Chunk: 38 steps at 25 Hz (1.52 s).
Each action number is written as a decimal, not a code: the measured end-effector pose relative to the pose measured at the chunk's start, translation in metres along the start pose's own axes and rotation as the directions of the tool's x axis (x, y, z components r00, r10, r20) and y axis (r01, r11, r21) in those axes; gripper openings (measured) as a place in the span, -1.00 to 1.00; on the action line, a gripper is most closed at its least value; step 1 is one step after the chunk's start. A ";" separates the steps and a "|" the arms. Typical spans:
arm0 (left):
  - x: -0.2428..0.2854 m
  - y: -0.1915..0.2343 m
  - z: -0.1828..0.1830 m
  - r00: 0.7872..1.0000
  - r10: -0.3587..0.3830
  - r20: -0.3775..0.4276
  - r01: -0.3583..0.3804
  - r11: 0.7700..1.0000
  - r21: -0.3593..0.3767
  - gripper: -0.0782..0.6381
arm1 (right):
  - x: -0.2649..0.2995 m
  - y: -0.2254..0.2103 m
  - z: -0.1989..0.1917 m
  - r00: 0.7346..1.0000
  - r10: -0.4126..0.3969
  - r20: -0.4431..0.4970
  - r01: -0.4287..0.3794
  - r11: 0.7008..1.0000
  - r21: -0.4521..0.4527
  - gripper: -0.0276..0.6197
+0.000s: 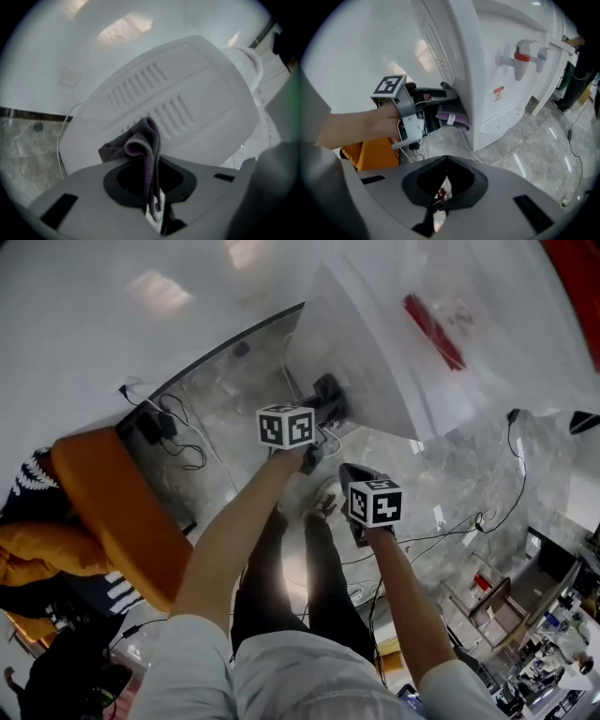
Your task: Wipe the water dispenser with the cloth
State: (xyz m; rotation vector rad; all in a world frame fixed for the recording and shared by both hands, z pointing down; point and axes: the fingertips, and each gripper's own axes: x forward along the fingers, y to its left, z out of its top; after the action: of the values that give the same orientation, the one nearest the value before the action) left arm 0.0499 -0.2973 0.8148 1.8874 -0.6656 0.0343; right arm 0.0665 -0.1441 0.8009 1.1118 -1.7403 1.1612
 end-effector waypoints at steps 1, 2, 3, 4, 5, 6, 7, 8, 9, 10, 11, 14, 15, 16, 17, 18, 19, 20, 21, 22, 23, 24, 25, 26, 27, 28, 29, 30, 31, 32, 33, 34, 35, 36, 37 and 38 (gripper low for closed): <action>-0.004 -0.001 0.015 1.000 -0.005 0.023 0.004 1.000 0.028 -0.65 | 0.001 0.003 0.003 1.000 0.004 0.001 -0.004 1.000 -0.007 -0.87; -0.008 0.000 0.032 0.999 -0.007 0.053 0.005 0.999 0.044 -0.65 | 0.001 0.005 0.007 1.000 0.006 0.005 -0.006 1.000 -0.012 -0.87; -0.011 0.002 0.049 0.996 -0.007 0.085 0.002 0.999 0.055 -0.65 | 0.002 0.007 0.011 1.000 0.007 0.011 -0.007 1.000 -0.014 -0.87; -0.015 0.005 0.067 0.993 -0.002 0.115 -0.006 0.998 0.069 -0.65 | 0.002 0.010 0.016 1.000 0.008 0.019 -0.008 1.000 -0.015 -0.87; -0.019 0.008 0.085 0.990 0.007 0.142 -0.020 0.996 0.090 -0.65 | 0.001 0.011 0.019 1.000 0.009 0.026 -0.009 1.000 -0.016 -0.87; -0.023 0.011 0.102 0.986 0.020 0.168 -0.039 0.993 0.115 -0.65 | 0.001 0.013 0.023 0.999 0.009 0.031 -0.009 1.000 -0.018 -0.87; -0.026 0.013 0.119 0.981 0.034 0.191 -0.062 0.988 0.142 -0.65 | 0.000 0.013 0.025 0.999 0.009 0.034 -0.008 1.000 -0.022 -0.87; -0.029 0.015 0.135 0.977 0.049 0.207 -0.085 0.981 0.172 -0.65 | 0.000 0.013 0.027 0.999 0.008 0.036 -0.007 1.000 -0.026 -0.87; -0.031 0.016 0.149 0.975 0.063 0.215 -0.108 0.972 0.207 -0.65 | 0.001 0.013 0.029 0.999 0.006 0.038 -0.005 1.000 -0.028 -0.87; -0.033 0.016 0.160 0.973 0.074 0.217 -0.127 0.961 0.246 -0.65 | 0.001 0.011 0.030 0.999 0.005 0.039 -0.004 1.000 -0.027 -0.87; -0.035 0.014 0.169 0.973 0.079 0.217 -0.141 0.947 0.288 -0.65 | 0.001 0.010 0.031 0.999 0.004 0.039 -0.004 1.000 -0.023 -0.87; -0.043 -0.005 0.179 0.974 0.071 0.215 -0.159 0.892 0.424 -0.65 | -0.001 0.006 0.026 0.999 -0.005 0.032 0.005 1.000 -0.010 -0.87; -0.045 -0.013 0.177 0.976 0.056 0.212 -0.150 0.877 0.457 -0.65 | -0.002 0.005 0.024 1.000 -0.011 0.029 0.011 1.000 -0.005 -0.87; -0.046 -0.022 0.172 0.979 0.034 0.202 -0.129 0.867 0.481 -0.65 | -0.002 0.003 0.022 0.999 -0.017 0.027 0.017 1.000 0.002 -0.87; -0.046 -0.029 0.164 0.984 0.004 0.179 -0.095 0.860 0.502 -0.65 | -0.002 0.002 0.020 0.999 -0.023 0.025 0.022 1.000 0.011 -0.87; -0.045 -0.037 0.152 0.989 -0.031 0.142 -0.048 0.850 0.524 -0.65 | -0.001 0.002 0.019 0.999 -0.026 0.024 0.026 0.999 0.022 -0.87; -0.044 -0.044 0.136 0.993 -0.070 0.093 0.008 0.838 0.545 -0.65 | 0.000 0.002 0.017 0.999 -0.028 0.023 0.027 0.999 0.036 -0.87; -0.043 -0.052 0.117 0.993 -0.110 0.036 0.071 0.823 0.563 -0.65 | 0.000 0.002 0.015 0.999 -0.029 0.025 0.027 0.998 0.052 -0.87; -0.040 -0.061 0.097 0.988 -0.150 -0.025 0.137 0.807 0.575 -0.65 | 0.000 0.001 0.012 0.999 -0.028 0.029 0.026 0.997 0.071 -0.87; -0.038 -0.071 0.077 0.978 -0.187 -0.087 0.202 0.788 0.581 -0.65 | -0.001 0.001 0.009 0.999 -0.027 0.033 0.024 0.996 0.091 -0.87; -0.036 -0.082 0.058 0.965 -0.220 -0.142 0.261 0.769 0.584 -0.65 | -0.002 0.001 0.006 0.999 -0.027 0.038 0.023 0.994 0.109 -0.87; -0.035 -0.092 0.042 0.951 -0.247 -0.184 0.308 0.751 0.584 -0.65 | -0.004 0.001 0.004 0.999 -0.029 0.042 0.024 0.992 0.122 -0.87; -0.035 -0.101 0.031 0.940 -0.270 -0.207 0.340 0.741 0.578 -0.65 | -0.007 0.001 0.002 0.998 -0.033 0.046 0.026 0.991 0.128 -0.87; -0.037 -0.109 0.024 0.933 -0.290 -0.215 0.361 0.739 0.569 -0.65 | -0.011 0.002 0.000 0.998 -0.038 0.050 0.031 0.991 0.130 -0.87; -0.039 -0.117 0.020 0.927 -0.307 -0.217 0.375 0.738 0.560 -0.65 | -0.016 0.002 -0.001 0.998 -0.043 0.055 0.035 0.991 0.131 -0.87; -0.042 -0.126 0.016 0.921 -0.322 -0.221 0.390 0.734 0.556 -0.65 | -0.023 0.002 -0.002 0.997 -0.047 0.060 0.039 0.991 0.132 -0.87; -0.045 -0.136 0.013 0.914 -0.334 -0.230 0.405 0.724 0.558 -0.65 | -0.030 0.001 -0.002 0.996 -0.051 0.066 0.042 0.990 0.135 -0.87; -0.048 -0.148 0.010 0.908 -0.341 -0.243 0.418 0.710 0.566 -0.65 | -0.037 -0.001 -0.002 0.996 -0.055 0.074 0.044 0.989 0.140 -0.87; -0.050 -0.160 0.009 0.903 -0.344 -0.256 0.428 0.694 0.578 -0.65 | -0.044 -0.003 -0.001 0.995 -0.058 0.082 0.045 0.988 0.146 -0.87; -0.053 -0.173 0.010 0.899 -0.346 -0.267 0.437 0.678 0.591 -0.65 | -0.052 -0.004 0.001 0.994 -0.061 0.090 0.047 0.987 0.151 -0.87; -0.056 -0.184 0.012 0.897 -0.349 -0.273 0.442 0.666 0.601 -0.65 | -0.061 -0.005 0.002 0.993 -0.065 0.097 0.050 0.986 0.156 -0.87; -0.060 -0.194 0.015 0.897 -0.349 -0.273 0.442 0.660 0.608 -0.65 | -0.070 -0.005 0.003 0.992 -0.070 0.105 0.053 0.986 0.159 -0.87; -0.064 -0.201 0.020 0.900 -0.344 -0.268 0.435 0.659 0.614 -0.65 | -0.080 -0.006 0.004 0.991 -0.075 0.113 0.057 0.986 0.158 -0.87; -0.067 -0.207 0.027 0.905 -0.337 -0.258 0.423 0.663 0.618 -0.65 | -0.090 -0.007 0.006 0.989 -0.079 0.121 0.060 0.986 0.153 -0.87; -0.070 -0.211 0.037 0.913 -0.330 -0.241 0.406 0.670 0.621 -0.65 | -0.099 -0.008 0.009 0.988 -0.082 0.130 0.063 0.988 0.143 -0.87; -0.074 -0.215 0.050 0.922 -0.322 -0.217 0.384 0.678 0.627 -0.65 | -0.107 -0.009 0.012 0.987 -0.084 0.139 0.066 0.989 0.129 -0.87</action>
State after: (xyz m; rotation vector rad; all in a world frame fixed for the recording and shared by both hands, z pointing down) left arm 0.0726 -0.2524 0.5877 2.6680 -0.2035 0.1173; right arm 0.1094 -0.1308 0.7023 1.3541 -1.7371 1.1816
